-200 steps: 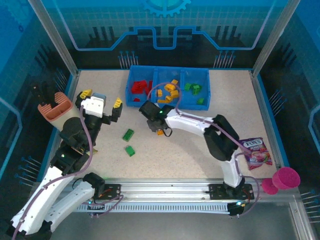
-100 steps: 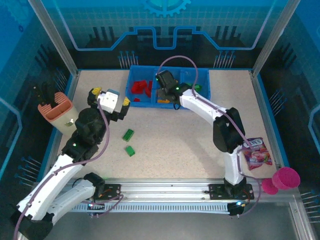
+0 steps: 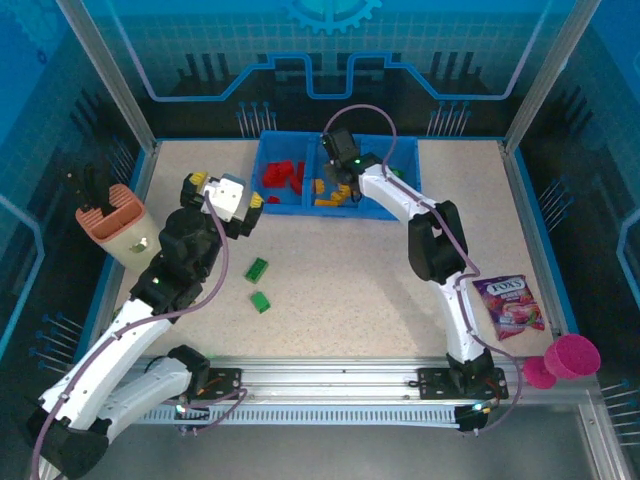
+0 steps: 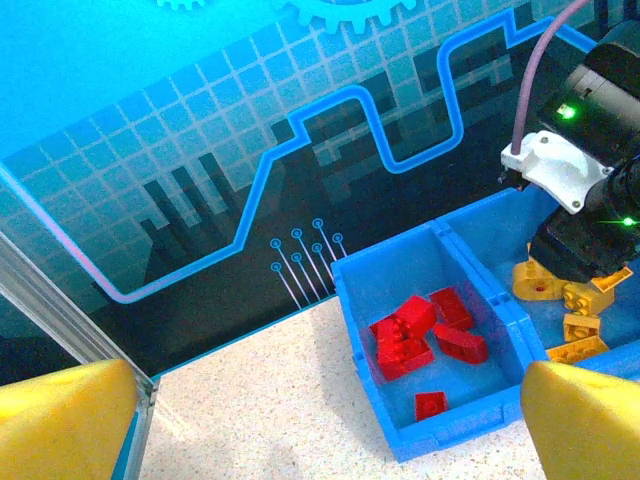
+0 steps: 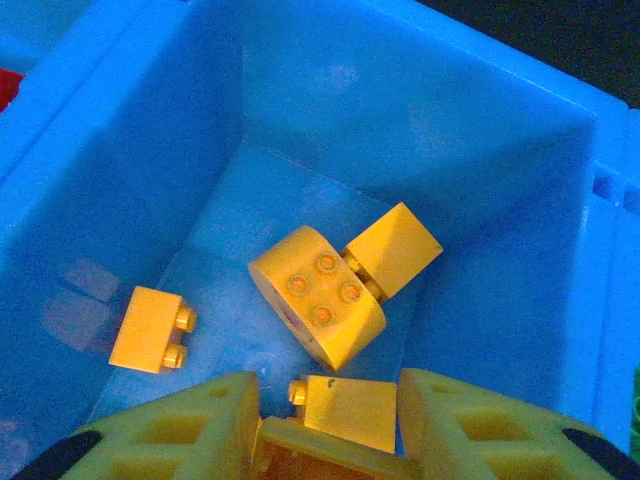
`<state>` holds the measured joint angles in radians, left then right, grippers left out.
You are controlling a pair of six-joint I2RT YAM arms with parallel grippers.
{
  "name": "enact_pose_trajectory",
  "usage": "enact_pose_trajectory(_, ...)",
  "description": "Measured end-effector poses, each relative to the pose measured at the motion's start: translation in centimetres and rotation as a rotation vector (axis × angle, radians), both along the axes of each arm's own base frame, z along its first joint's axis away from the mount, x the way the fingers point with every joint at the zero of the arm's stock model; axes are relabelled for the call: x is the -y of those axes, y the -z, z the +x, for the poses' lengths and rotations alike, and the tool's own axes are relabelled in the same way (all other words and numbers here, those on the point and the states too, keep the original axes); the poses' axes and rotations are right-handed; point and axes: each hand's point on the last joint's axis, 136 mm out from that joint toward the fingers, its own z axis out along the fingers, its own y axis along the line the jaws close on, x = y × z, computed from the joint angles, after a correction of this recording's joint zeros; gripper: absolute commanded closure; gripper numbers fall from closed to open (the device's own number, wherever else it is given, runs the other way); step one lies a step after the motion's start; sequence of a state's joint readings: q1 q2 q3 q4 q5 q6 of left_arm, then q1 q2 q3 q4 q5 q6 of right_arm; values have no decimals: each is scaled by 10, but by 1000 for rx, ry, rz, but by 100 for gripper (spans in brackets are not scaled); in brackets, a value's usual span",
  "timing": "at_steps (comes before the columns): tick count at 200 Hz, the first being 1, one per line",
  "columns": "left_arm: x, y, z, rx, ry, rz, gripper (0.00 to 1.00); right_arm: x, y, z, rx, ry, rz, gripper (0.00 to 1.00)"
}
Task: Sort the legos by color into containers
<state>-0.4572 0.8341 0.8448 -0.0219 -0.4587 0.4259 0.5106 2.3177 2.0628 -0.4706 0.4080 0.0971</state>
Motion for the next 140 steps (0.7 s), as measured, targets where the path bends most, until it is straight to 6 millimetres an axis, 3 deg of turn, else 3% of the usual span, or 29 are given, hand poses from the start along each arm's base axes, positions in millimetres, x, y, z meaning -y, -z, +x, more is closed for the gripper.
enact_pose_trajectory(9,0,0,0,0,-2,0,1,-1,-3,1,3,2,13,35)
enact_pose_trajectory(26,-1,0,1,-1,-5,1,1,-5,-5,1,3,-17,27,31)
enact_pose_trajectory(67,-2,-1,0,-1,-6,-5,1,-22,-13,-16,-19,-116,61,33)
enact_pose_trajectory(94,-13,-7,-7,-6,-31,-31,1,-51,-47,-52,-3,-287,119,35)
enact_pose_trajectory(123,-36,-21,-23,-1,-101,-89,1,-86,-95,-74,-10,-291,248,29)
enact_pose_trajectory(140,-46,-22,-31,0,-132,-109,1,-106,-100,-95,-48,-247,303,29)
